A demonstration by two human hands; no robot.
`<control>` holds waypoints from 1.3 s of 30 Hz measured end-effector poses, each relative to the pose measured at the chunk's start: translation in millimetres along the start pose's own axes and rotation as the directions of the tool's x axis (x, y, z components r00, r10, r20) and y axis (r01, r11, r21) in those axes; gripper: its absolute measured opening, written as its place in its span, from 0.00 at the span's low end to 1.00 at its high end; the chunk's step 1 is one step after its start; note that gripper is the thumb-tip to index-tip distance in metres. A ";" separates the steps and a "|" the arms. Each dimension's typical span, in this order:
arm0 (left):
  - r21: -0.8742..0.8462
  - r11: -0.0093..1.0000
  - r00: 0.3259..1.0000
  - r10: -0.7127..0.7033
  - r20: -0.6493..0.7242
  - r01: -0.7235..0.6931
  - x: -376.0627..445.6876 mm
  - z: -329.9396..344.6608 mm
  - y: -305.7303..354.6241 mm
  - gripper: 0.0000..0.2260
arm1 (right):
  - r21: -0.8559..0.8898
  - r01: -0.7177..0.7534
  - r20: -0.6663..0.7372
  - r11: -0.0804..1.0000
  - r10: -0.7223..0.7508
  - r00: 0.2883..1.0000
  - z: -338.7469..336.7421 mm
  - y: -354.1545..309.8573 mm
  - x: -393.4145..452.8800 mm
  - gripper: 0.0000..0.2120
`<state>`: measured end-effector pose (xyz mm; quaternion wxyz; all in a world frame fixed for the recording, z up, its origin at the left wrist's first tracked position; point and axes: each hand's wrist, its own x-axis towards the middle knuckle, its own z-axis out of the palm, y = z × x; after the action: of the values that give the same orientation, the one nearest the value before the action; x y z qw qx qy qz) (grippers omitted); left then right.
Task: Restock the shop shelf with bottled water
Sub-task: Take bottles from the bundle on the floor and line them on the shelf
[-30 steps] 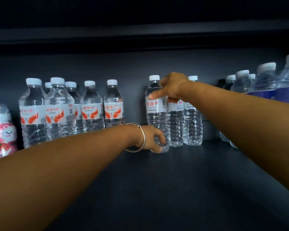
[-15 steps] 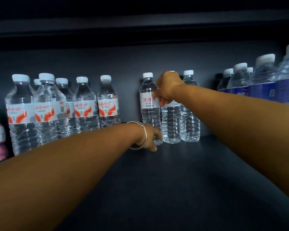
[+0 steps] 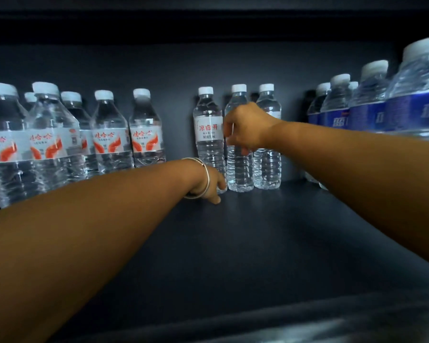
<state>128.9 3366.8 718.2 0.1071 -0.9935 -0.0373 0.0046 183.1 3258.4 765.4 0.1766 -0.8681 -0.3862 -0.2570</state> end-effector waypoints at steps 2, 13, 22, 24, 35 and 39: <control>0.007 1.000 0.999 0.006 -0.031 -0.006 -5.5 -3.2 5.5 0.22 | -0.242 0.031 0.108 0.970 -0.005 0.994 0.1 3.7 -15.7 0.10; -0.098 0.984 0.979 0.129 -0.160 -0.146 -78.6 -34.1 79.7 0.19 | -0.591 0.097 0.398 0.801 0.185 0.899 -65.4 -5.5 -151.5 0.20; -0.255 0.910 0.910 0.230 -0.344 -0.326 -187.5 -52.1 211.4 0.16 | -0.523 -0.101 0.186 0.846 0.229 0.955 -151.6 16.3 -305.7 0.20; -0.279 0.887 0.898 0.261 -0.354 -0.367 -202.9 -47.7 252.3 0.16 | -0.517 -0.116 0.189 0.848 0.245 0.951 -162.7 29.8 -350.5 0.20; -0.322 0.829 0.883 0.465 -0.056 -0.457 -200.9 124.5 451.2 0.19 | -0.383 -0.289 0.498 0.877 0.459 0.736 -63.4 140.1 -551.7 0.19; -0.373 0.840 0.879 0.463 0.115 -0.394 -183.3 237.7 490.0 0.19 | -0.358 -0.369 0.609 0.858 0.514 0.604 24.3 178.4 -617.4 0.15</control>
<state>-22.2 2926.2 381.6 -0.0732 -0.9740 0.1759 0.1223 -25.2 2798.7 366.9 -0.0068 -0.9808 -0.1684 0.0978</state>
